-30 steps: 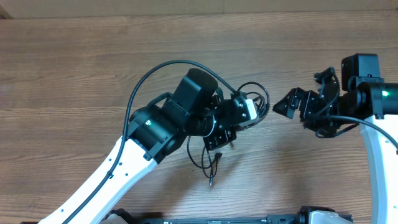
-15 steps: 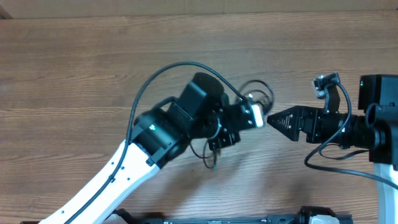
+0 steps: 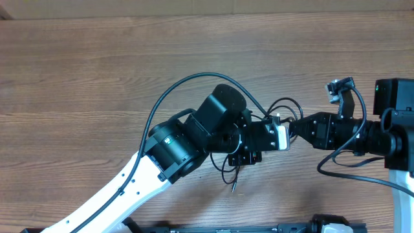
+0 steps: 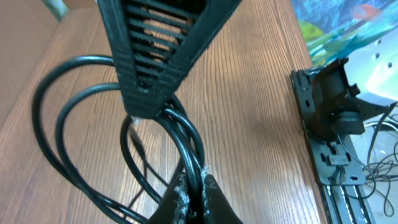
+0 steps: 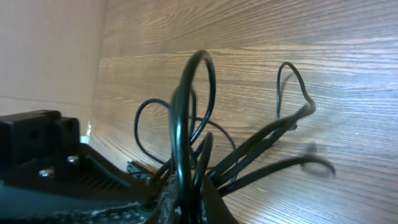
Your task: Untangle cables
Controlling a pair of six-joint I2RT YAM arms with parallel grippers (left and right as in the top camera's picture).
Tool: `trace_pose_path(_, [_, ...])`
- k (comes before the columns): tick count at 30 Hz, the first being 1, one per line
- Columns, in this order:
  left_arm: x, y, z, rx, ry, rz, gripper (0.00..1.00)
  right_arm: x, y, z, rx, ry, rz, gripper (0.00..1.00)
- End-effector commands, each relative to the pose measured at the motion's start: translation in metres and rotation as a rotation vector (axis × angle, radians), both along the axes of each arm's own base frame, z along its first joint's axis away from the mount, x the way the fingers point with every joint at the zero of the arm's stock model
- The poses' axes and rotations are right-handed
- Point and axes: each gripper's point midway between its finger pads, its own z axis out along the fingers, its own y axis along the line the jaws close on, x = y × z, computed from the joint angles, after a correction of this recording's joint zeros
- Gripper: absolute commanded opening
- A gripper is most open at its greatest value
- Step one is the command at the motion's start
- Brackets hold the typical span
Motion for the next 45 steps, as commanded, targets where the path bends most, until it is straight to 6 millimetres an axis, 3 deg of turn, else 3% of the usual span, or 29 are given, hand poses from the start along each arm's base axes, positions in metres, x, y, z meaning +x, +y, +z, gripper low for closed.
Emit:
trace_pose_path(1, [-0.001,-0.006,0.027,-0.092,-0.048,-0.015,0.04,-0.003,0.003,0.004,0.013,-0.007,0.013,0.04])
trace_pose_path(9, [0.007,-0.012,0.043,-0.163,-0.047,0.025,0.04,-0.004,0.002,0.003,0.01,0.0,0.012,0.04])
trace_pose_path(17, [0.017,-0.006,0.034,-0.119,-0.025,0.108,0.04,-0.003,-0.003,-0.002,-0.027,0.008,-0.006,0.04])
trace_pose_path(20, [0.012,0.002,0.018,-0.054,0.017,0.12,0.05,-0.002,-0.003,-0.001,-0.027,0.002,-0.007,0.04])
trace_pose_path(21, [0.009,0.006,0.007,-0.013,0.049,0.121,0.15,-0.001,-0.003,-0.001,-0.027,-0.001,-0.008,0.04])
trace_pose_path(25, [0.0,0.014,-0.046,0.154,0.227,0.155,0.21,0.002,-0.003,0.001,-0.018,-0.002,-0.027,0.04])
trace_pose_path(28, [-0.011,0.007,-0.067,0.197,0.274,0.049,0.19,0.003,-0.003,0.001,-0.012,0.004,-0.037,0.04])
trace_pose_path(29, [-0.013,0.0,-0.072,0.189,0.268,-0.001,0.25,0.003,-0.003,0.001,-0.009,0.012,-0.043,0.04])
trace_pose_path(32, [0.0,-0.015,-0.097,0.206,0.282,-0.005,0.32,0.002,-0.003,0.001,0.004,0.038,-0.067,0.04])
trace_pose_path(39, [0.009,-0.025,-0.13,0.253,0.315,-0.004,0.4,0.003,-0.003,0.001,0.011,0.049,-0.078,0.04])
trace_pose_path(45, [0.018,-0.035,-0.131,0.217,0.286,-0.008,0.41,0.003,-0.003,0.001,0.01,0.047,-0.078,0.04])
